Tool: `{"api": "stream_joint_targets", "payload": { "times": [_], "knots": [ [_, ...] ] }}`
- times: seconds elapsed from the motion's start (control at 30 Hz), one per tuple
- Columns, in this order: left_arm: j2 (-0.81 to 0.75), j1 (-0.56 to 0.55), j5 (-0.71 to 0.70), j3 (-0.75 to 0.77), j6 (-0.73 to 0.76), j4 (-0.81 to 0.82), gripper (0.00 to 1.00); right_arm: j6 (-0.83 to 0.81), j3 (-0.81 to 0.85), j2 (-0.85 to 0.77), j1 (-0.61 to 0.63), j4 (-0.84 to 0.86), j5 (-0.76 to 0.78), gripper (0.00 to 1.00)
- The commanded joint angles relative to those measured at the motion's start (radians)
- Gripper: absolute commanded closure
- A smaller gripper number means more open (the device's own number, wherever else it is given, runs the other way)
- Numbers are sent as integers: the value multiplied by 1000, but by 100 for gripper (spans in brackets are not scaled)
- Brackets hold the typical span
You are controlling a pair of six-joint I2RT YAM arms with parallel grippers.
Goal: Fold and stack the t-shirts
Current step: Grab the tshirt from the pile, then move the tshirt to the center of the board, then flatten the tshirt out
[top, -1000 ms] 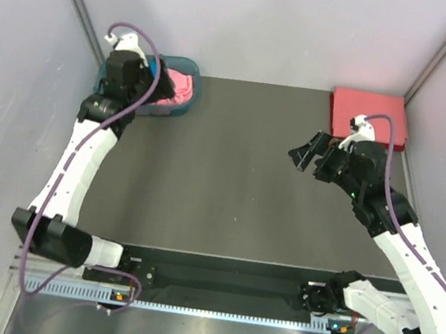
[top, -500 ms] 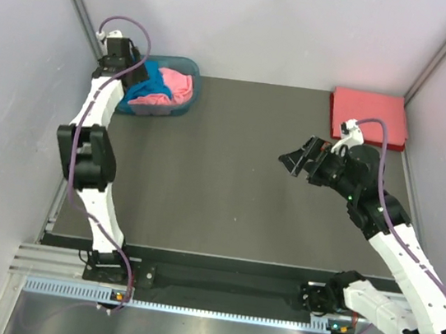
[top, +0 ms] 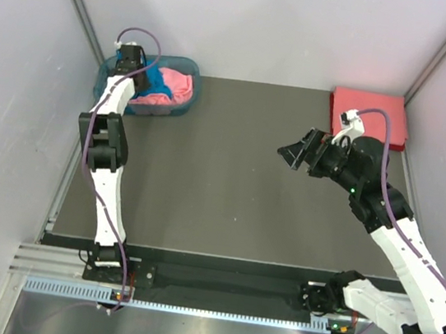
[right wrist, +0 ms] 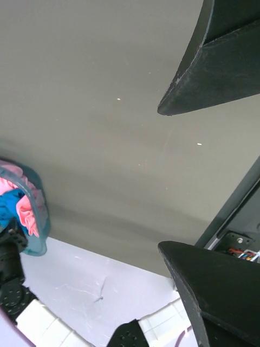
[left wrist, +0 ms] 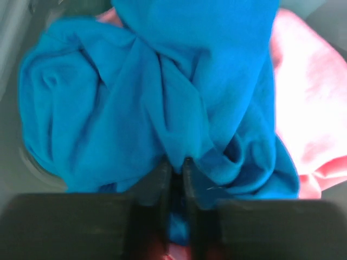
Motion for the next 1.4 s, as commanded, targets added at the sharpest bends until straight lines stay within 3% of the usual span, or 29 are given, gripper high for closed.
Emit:
{"api": "stream_joint_targets", "payload": {
  "times": [0.0, 0.23, 0.33, 0.5, 0.67, 0.9, 0.93, 1.0, 1.07, 1.27, 1.37],
  "knots": [
    [-60, 8, 42, 122, 15, 27, 100, -27, 58, 6, 8, 31, -43, 0],
    [-309, -49, 113, 127, -11, 104, 100, -16, 42, -18, 8, 31, -49, 0],
    [-432, -87, 214, 122, -70, 151, 100, -10, 64, -32, 8, 6, -85, 0],
    [-617, -205, 289, 104, -115, 183, 100, -13, 61, -94, 10, -12, -88, 0],
    [-820, -354, 548, -155, -268, 280, 100, -30, 47, -173, 10, -63, -10, 0],
    [-1153, -581, 553, -881, -357, 335, 98, -51, 58, -221, 8, -230, 104, 0],
    [-1179, -592, 539, -957, -366, 334, 94, -56, 47, -235, 8, -250, 113, 0],
    [-1235, -612, 509, -1159, -398, 335, 75, -65, 20, -241, 7, -274, 156, 0],
    [-1250, -612, 476, -1244, -381, 256, 58, -70, -2, -243, 8, -302, 181, 0],
    [-1261, -612, 346, -1333, -309, 116, 46, -89, -106, -194, 8, -305, 236, 3],
    [-1252, -612, 328, -1340, -301, 122, 44, -102, -154, -123, 8, -258, 219, 16]
  ]
}}
